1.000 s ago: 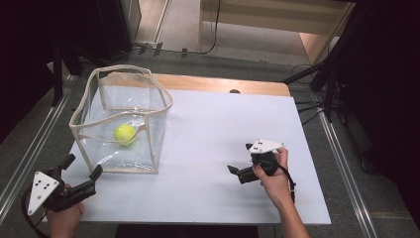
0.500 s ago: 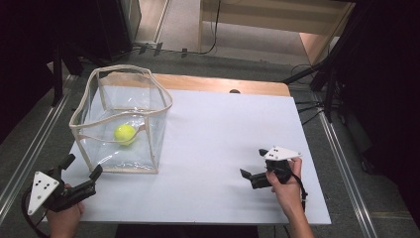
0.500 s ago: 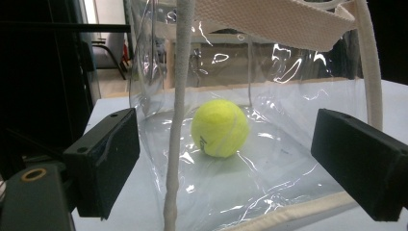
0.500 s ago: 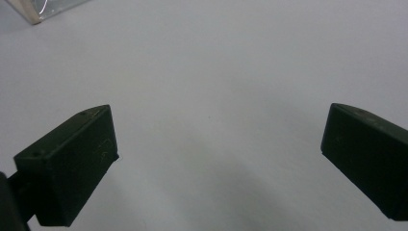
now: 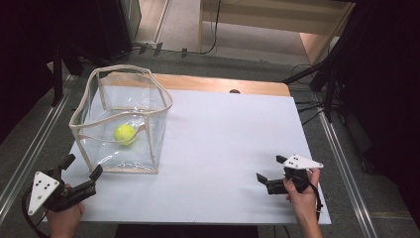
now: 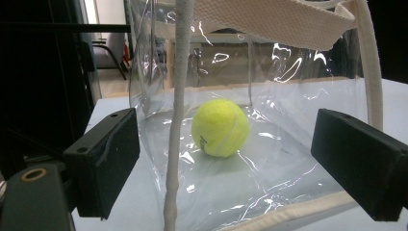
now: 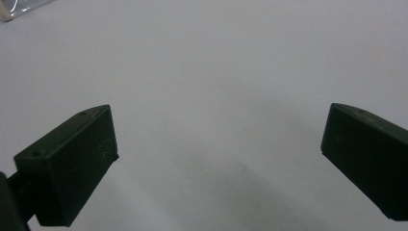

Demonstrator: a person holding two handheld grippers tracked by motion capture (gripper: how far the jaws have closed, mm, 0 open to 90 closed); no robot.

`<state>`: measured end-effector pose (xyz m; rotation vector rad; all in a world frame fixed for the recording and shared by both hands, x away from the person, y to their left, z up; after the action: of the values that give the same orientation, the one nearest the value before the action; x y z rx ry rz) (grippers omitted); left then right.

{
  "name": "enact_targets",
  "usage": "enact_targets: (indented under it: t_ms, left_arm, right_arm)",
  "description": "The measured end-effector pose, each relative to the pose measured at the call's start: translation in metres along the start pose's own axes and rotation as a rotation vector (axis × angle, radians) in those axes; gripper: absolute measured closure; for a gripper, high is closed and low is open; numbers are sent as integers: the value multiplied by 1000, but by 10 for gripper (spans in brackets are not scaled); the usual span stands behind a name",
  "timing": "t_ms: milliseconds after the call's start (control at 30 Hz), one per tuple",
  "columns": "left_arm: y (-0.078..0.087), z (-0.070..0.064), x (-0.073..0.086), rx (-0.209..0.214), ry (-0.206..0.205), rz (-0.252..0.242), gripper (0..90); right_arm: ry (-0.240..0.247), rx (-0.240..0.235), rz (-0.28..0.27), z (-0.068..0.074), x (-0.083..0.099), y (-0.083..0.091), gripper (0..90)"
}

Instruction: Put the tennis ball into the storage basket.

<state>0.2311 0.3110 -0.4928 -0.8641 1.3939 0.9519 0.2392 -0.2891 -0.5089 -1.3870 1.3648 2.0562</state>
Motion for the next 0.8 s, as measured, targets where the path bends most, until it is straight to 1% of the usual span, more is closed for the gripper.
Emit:
enact_targets:
  t_ms: [200,400,600,800]
  left_arm:
    - [0,0,0,1,-2,0,100]
    - [0,-1,0,0,-2,2,100]
    - [0,0,0,0,-4,1,100]
    - [0,0,0,1,-1,-3,99]
  right_arm:
    - [-26,23,-9,-6,10,10,0]
    - [-36,41,-27,-12,18,18,0]
    - [-45,56,-66,-17,24,23,0]
    - [-84,75,-121,-22,34,27,0]
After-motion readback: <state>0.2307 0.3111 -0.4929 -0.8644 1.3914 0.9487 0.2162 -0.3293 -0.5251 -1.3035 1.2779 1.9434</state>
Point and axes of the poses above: each handheld gripper's, and its own axes: y roughly backward along the jaws, x roughly out of its underside, z roughly to its left, the point moved 2 cm from there along -y, roughly forward along the jaws, and after that the axes turned 3 degrees about -z, right-handed, at the moved point
